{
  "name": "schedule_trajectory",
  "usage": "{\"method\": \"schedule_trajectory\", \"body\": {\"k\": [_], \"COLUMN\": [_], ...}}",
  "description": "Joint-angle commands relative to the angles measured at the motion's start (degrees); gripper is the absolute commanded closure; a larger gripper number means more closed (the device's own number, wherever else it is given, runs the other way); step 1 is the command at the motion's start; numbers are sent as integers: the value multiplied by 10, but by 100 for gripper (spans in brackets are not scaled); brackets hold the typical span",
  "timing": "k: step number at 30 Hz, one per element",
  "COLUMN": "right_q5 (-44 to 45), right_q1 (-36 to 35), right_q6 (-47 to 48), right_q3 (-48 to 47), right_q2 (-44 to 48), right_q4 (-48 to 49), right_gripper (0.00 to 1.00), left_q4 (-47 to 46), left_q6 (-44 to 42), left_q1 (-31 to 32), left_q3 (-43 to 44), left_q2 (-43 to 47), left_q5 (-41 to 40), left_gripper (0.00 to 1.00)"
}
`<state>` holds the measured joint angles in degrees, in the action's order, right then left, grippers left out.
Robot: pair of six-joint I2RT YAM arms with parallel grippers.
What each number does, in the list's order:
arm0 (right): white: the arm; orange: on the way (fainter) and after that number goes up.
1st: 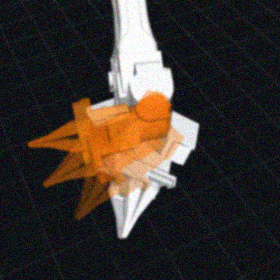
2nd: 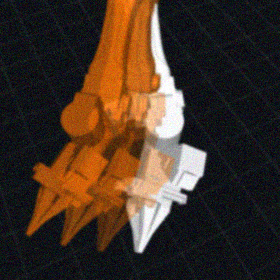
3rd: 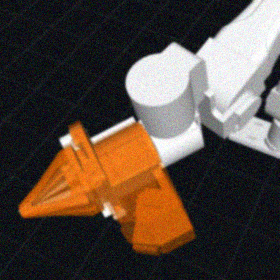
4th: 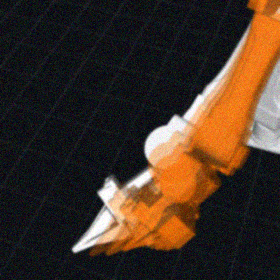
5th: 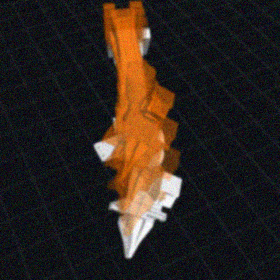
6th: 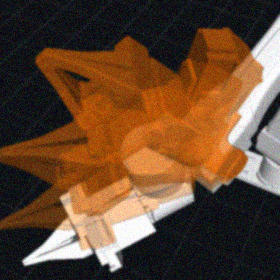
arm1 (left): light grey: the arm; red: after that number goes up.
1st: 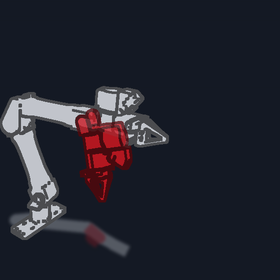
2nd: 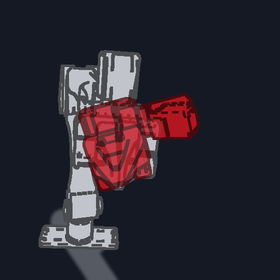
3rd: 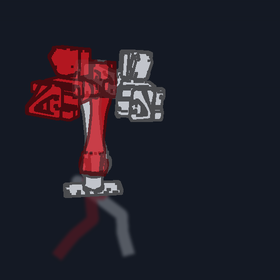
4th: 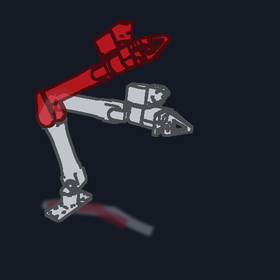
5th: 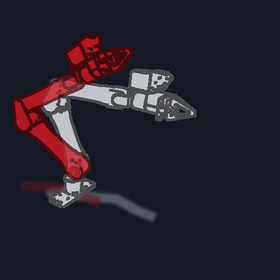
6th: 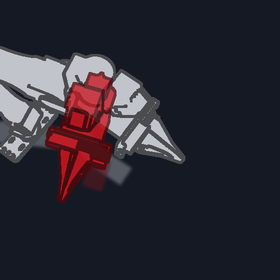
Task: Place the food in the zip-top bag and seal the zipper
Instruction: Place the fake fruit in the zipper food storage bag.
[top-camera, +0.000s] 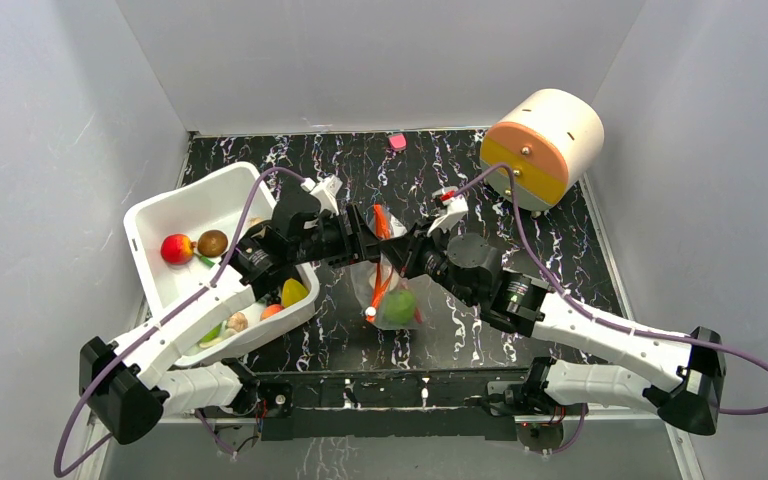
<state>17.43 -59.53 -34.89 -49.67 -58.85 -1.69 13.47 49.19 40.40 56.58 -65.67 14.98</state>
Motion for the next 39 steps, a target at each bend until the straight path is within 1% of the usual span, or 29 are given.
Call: {"method": "schedule_trajectory", "body": {"k": [1,7,11,12,15,17,18,19,21,22,26,34,39], "right_q5": [-3,-2,1,2,4,4,3,3,3,2,2,7,3], "right_q1": [-2,-2,-2,-2,-2,-2,-2,-2,-2,-2,-2,-2,-2], "right_q6": [0,0,2,3,3,1,1,-1,-3,-4,-3,-3,-5], "right_q3": [10,15,16,16,18,19,21,22,24,24,23,19,21], "right_q2": [3,8,9,10,13,13,13,13,13,14,14,5,4], "right_q4": [18,19,17,17,14,13,13,13,12,12,12,10,12], "right_gripper": [100,100,100,100,100,100,100,100,100,100,100,100,100], "left_q4": [-42,-35,-47,-53,-78,-84,-85,-83,-76,-72,-61,-48,-70], "left_q6": [20,19,19,19,23,28,29,29,29,27,20,13,14], "left_q1": [10,11,11,11,11,11,11,10,11,12,12,12,12], "left_q3": [0,-5,-5,-7,-16,-19,-19,-19,-18,-17,-14,-10,-20], "left_q2": [40,52,61,63,69,68,67,67,68,70,77,89,93], "left_q5": [44,37,35,35,44,47,48,50,42,36,24,7,11], "left_gripper": [42,35,35,38,50,52,52,50,42,40,36,36,43]}}
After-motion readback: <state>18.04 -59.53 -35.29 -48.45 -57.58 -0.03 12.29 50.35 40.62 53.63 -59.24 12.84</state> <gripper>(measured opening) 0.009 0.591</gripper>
